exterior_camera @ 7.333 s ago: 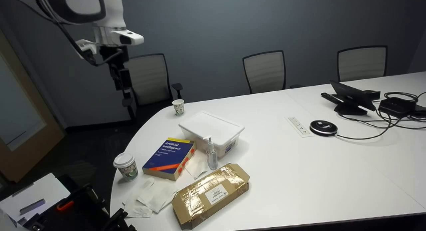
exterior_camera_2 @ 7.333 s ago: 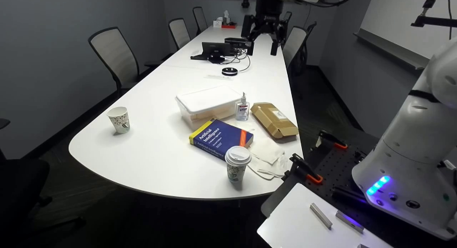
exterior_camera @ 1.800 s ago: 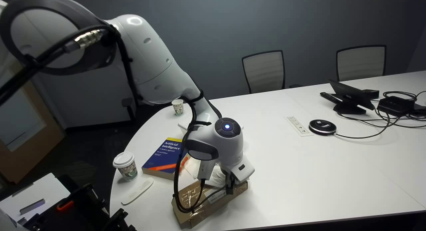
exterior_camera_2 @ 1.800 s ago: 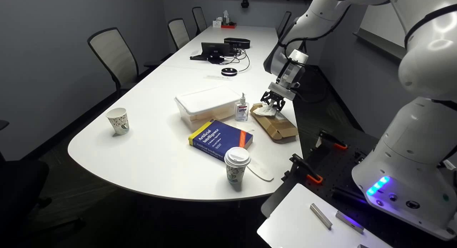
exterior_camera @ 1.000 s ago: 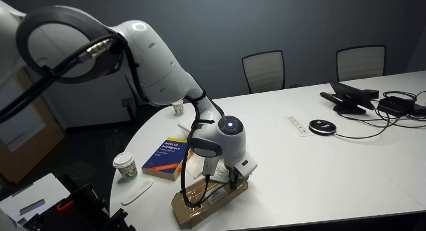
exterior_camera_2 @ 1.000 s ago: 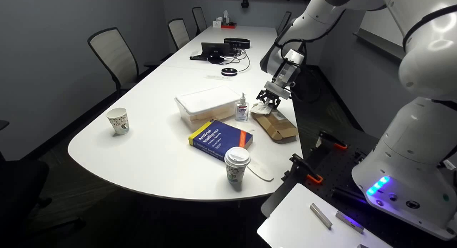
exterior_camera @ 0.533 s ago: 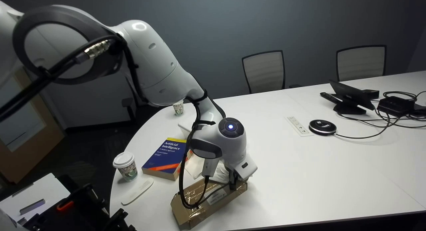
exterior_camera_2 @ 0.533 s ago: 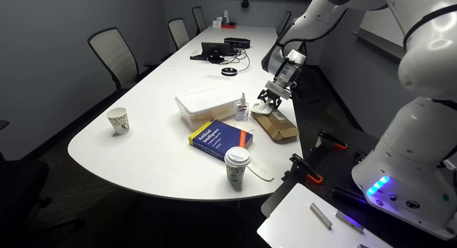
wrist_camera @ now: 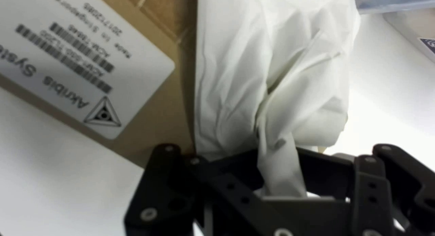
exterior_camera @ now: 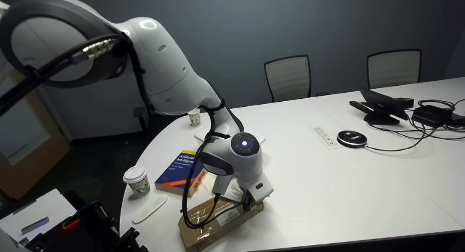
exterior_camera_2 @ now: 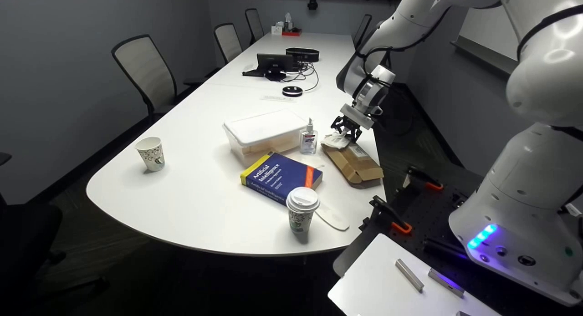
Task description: Pick the paper towel on the table and use it to wipe the brown box
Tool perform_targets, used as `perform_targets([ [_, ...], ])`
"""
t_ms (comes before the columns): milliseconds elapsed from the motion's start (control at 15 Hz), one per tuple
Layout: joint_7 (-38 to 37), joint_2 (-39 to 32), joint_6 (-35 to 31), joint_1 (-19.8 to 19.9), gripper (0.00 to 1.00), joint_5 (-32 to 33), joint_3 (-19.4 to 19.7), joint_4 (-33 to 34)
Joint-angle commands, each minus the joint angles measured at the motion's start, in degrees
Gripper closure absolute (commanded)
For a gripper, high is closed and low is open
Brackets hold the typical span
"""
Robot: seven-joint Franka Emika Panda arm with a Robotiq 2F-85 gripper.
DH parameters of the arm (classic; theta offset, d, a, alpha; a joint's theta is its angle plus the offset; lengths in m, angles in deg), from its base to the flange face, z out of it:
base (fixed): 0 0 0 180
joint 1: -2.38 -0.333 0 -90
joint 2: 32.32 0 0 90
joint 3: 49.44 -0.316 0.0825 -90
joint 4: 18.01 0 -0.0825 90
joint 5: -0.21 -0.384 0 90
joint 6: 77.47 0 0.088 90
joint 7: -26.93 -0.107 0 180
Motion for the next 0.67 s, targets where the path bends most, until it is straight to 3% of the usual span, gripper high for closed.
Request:
perform_targets([
  [0,5.04,2.11,-5.14,3.95,1.00,-5.10,-5.63,-4.49],
  [333,10.70,3.31,-11.62,10.52,1.00,-9.90,-14.25,-7.86],
  [600,8.56,5.78,-13.40,11.06,1.00,-10.28,-15.32,-12.52],
])
